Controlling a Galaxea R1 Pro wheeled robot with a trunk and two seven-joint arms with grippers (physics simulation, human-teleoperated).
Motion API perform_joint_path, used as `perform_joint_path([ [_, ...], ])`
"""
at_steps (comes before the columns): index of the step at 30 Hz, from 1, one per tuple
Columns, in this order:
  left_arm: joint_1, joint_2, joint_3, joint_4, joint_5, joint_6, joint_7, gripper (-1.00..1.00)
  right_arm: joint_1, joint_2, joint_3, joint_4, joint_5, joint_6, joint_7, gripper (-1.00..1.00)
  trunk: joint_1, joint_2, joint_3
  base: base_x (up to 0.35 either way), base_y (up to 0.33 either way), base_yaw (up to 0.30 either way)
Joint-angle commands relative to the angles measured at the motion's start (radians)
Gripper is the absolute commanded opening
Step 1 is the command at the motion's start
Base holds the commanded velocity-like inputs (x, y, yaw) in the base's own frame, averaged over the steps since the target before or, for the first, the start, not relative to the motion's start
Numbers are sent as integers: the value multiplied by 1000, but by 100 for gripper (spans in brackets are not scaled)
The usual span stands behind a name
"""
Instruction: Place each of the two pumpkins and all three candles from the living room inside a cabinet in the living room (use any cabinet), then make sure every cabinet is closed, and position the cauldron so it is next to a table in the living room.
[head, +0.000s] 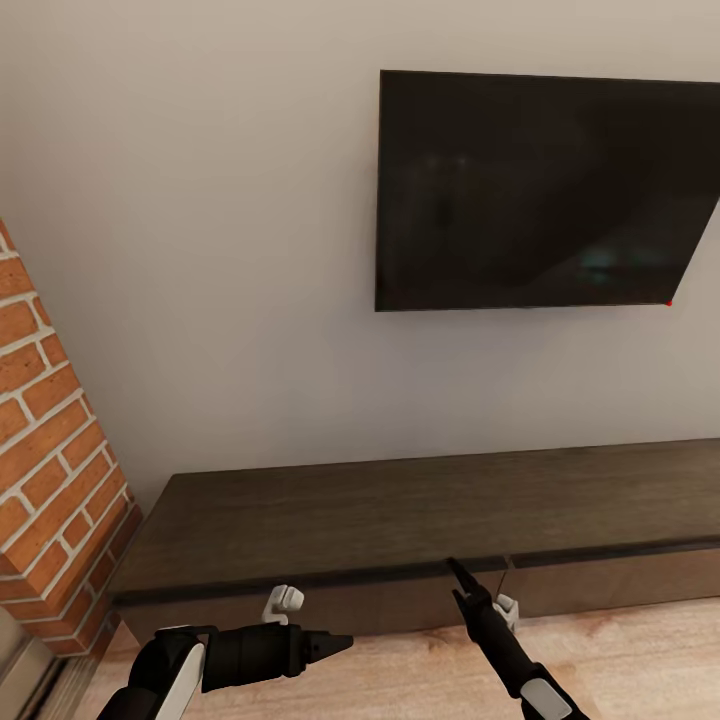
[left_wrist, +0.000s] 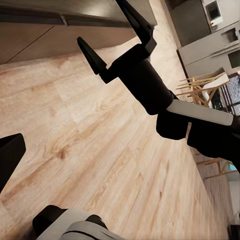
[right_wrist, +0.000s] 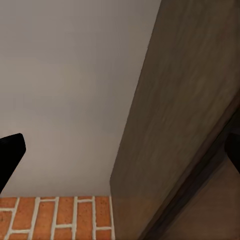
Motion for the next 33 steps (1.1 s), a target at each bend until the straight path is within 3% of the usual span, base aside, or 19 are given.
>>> perform_joint_path([
  [1,-1,1,-1,0,4,5,1,100,0,0,0,-1,-10,10,2,100,0,0,-1,0,0,0],
  [23,-1,2,0,-3,6,5,-1,100,-3,-8,-6,-5,-13,11,-10,100,80,-147,-67,0,0,0],
  [33,-1,2,0,-1,4,5,-37,100,-3,-8,-6,-2,-13,10,-10,100,119,-217,-98,0,0,0],
])
